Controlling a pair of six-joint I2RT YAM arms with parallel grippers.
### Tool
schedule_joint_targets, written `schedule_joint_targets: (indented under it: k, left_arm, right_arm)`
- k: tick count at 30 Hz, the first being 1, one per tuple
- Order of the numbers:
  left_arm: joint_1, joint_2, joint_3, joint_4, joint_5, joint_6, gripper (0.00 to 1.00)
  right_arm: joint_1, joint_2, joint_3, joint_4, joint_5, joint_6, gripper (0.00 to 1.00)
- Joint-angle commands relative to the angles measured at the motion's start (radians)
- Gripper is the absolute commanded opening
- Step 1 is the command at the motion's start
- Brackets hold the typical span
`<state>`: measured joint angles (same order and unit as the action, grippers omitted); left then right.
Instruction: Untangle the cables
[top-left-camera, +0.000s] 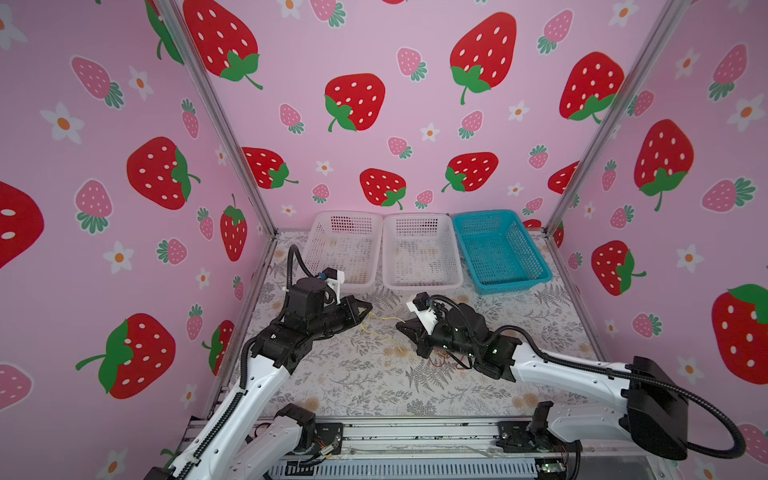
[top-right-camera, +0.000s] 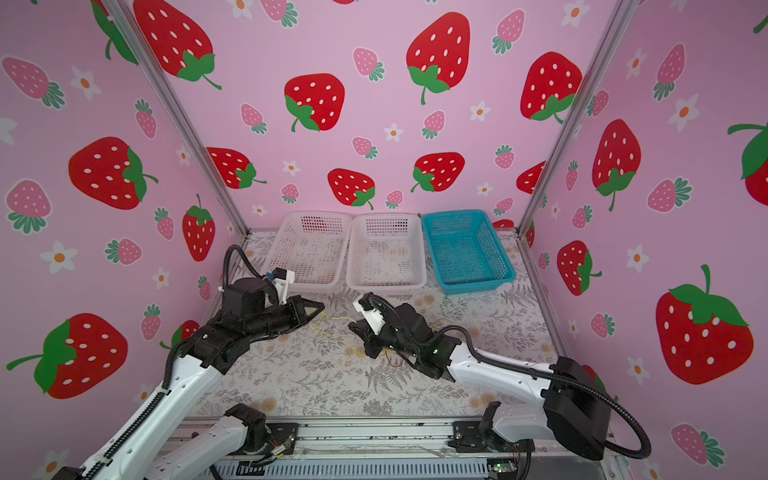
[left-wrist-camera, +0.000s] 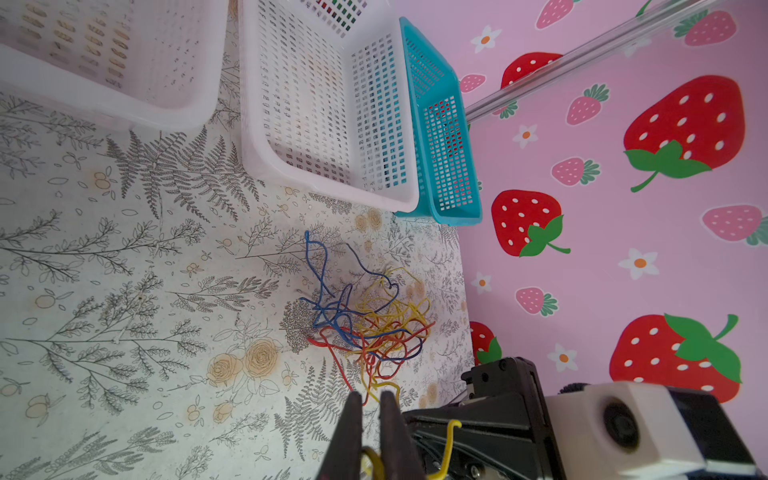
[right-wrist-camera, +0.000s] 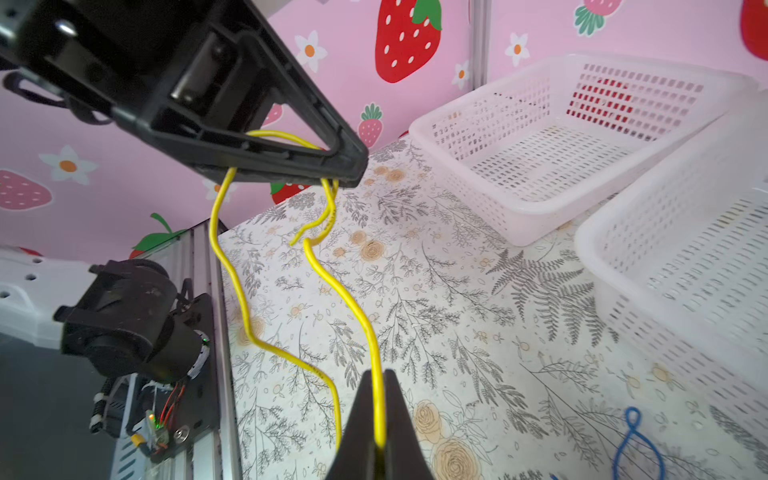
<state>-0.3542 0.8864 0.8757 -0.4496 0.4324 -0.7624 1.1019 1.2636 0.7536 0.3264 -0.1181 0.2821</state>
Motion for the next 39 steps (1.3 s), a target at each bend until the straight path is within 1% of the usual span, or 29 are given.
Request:
schedule_joint_targets:
  k: [1,3,6,9,12,15,18,22,27,30,35,39]
  left_arm:
    - [-0.003,-0.026,-0.003,-0.012,-0.017,0.022,0.36]
    - [-0.003,-0.036,-0.020,-0.014,-0.025,0.025,0.47]
    - [0.001,-0.044,-0.039,-0.020,-0.043,0.031,0.58]
    - [0.003,-0.048,-0.056,-0.007,-0.042,0.031,0.63]
    - [0.002,-0.057,-0.089,0.037,-0.027,0.014,0.67]
    - [0.002,-0.067,-0.133,0.106,-0.002,-0.013,0.70]
    - [0.001,-0.063,-0.182,0.186,0.038,-0.047,0.71]
    - [0.000,-0.049,-0.225,0.268,0.069,-0.074,0.71]
    - [-0.014,-0.029,-0.275,0.410,0.130,-0.120,0.72]
    - [-0.058,-0.024,-0.307,0.506,0.142,-0.141,0.72]
    - [-0.177,0.007,-0.347,0.649,0.141,-0.145,0.73]
    - [-0.234,0.016,-0.360,0.701,0.136,-0.121,0.74]
  right_arm:
    - [0.004,-0.062,0.075,-0.048,0.117,-0.040,0.00]
    - [0.003,-0.085,0.116,-0.086,0.152,-0.057,0.00]
    - [0.001,-0.118,0.175,-0.138,0.201,-0.075,0.00]
    - [-0.005,-0.150,0.216,-0.166,0.240,-0.085,0.00]
    - [-0.013,-0.170,0.256,-0.184,0.256,-0.086,0.00]
    - [-0.013,-0.184,0.300,-0.203,0.259,-0.075,0.00]
    - [-0.013,-0.194,0.342,-0.206,0.249,-0.059,0.00]
    - [-0.013,-0.179,0.406,-0.224,0.207,-0.040,0.00]
    - [-0.014,-0.158,0.453,-0.224,0.169,-0.030,0.00]
    - [-0.015,-0.144,0.472,-0.223,0.159,-0.034,0.00]
    - [-0.024,-0.126,0.486,-0.191,0.072,-0.012,0.00]
    - [-0.027,-0.119,0.499,-0.190,0.064,-0.008,0.00]
